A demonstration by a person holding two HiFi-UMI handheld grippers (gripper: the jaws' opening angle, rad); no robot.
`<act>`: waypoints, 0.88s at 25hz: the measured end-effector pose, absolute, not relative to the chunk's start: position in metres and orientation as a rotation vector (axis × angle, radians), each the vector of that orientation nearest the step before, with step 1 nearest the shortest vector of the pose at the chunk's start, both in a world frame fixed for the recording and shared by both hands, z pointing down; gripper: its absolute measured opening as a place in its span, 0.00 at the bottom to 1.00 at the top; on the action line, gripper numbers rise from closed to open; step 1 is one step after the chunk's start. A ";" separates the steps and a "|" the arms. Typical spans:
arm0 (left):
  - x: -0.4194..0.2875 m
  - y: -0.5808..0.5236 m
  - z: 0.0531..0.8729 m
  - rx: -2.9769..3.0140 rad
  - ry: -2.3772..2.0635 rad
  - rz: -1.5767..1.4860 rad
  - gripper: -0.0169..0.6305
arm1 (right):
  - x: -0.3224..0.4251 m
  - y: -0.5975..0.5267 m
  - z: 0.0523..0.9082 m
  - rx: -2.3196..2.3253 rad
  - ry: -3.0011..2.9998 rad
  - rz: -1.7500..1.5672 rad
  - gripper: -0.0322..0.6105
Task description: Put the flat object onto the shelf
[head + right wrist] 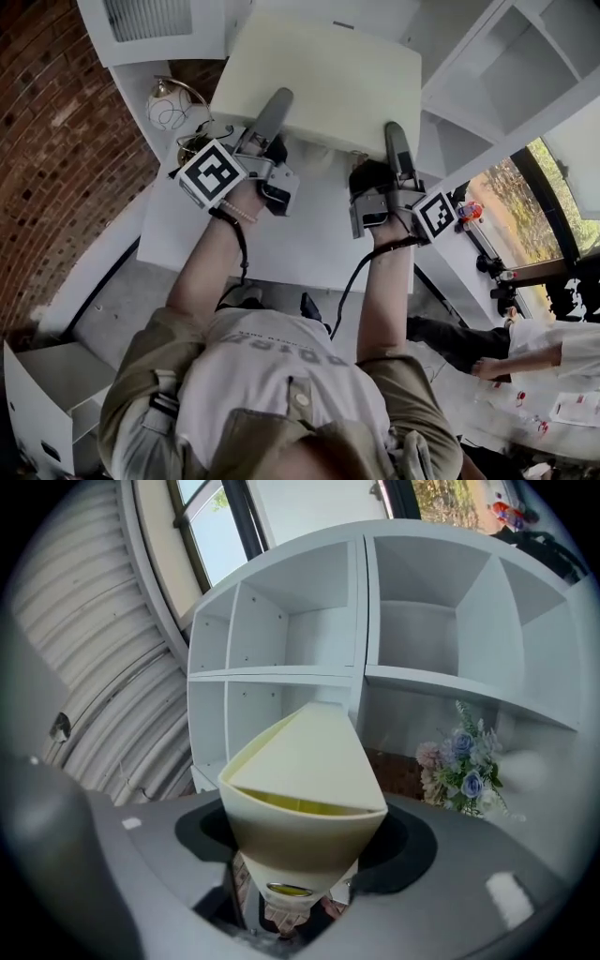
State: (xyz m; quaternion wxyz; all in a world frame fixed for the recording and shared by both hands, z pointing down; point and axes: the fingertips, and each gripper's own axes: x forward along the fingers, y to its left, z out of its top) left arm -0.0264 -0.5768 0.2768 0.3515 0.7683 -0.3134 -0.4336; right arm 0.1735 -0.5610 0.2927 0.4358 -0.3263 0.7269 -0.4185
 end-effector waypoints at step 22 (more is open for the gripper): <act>0.006 -0.584 0.302 2.185 -0.766 -0.942 0.66 | 0.192 -0.605 0.271 -0.886 1.692 -0.971 0.60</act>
